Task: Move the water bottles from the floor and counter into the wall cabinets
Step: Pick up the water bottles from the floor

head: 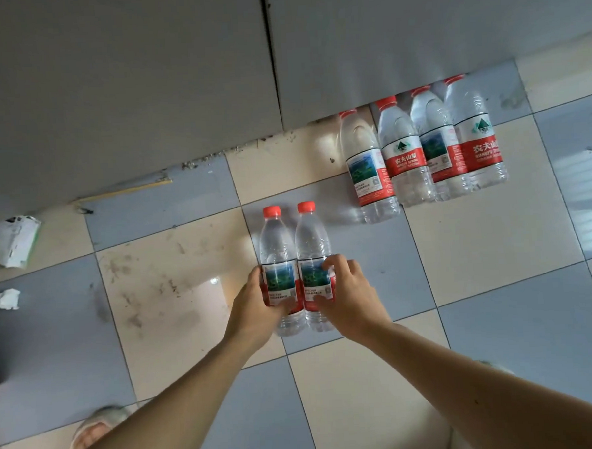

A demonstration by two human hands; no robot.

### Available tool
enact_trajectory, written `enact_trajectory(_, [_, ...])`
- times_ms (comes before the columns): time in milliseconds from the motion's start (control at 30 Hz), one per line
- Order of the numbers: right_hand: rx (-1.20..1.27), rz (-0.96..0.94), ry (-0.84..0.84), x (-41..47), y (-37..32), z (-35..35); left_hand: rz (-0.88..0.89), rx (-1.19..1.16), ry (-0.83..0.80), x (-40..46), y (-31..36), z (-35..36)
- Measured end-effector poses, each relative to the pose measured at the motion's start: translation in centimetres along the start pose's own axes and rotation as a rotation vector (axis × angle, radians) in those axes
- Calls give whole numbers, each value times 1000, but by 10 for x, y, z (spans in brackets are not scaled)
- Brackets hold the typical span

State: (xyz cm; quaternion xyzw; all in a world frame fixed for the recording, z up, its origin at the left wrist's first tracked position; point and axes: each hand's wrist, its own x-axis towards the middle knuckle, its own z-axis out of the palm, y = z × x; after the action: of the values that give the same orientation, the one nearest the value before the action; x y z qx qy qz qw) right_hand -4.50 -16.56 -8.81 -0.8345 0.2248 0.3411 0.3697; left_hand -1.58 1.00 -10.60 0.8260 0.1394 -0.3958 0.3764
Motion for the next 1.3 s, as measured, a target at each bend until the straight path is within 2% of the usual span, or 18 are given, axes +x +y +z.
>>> enact_trajectory(200, [67, 25, 93, 44, -17, -23, 54, 115, 82, 52, 31, -26])
enact_trajectory(433, [349, 92, 126, 106, -48, -33, 124, -45, 108, 95, 54, -37])
enact_trajectory(600, [411, 119, 134, 118, -46, -26, 156, -153, 49, 102, 51, -32])
enact_trajectory(700, [448, 106, 134, 105, -40, -32, 124, -187, 109, 95, 56, -32])
enact_trajectory(833, [434, 53, 120, 76, -49, -52, 156, -167, 199, 67, 70, -48])
enact_trajectory(1000, [330, -101, 171, 33, -79, -80, 334, -36, 209, 17, 96, -83])
enact_trajectory(1133, [215, -258, 232, -5, -91, -90, 488, 77, 173, -20, 103, -97])
enact_trajectory(1300, [98, -345, 210, -41, -82, -87, 613, 188, 125, -53, 93, -103])
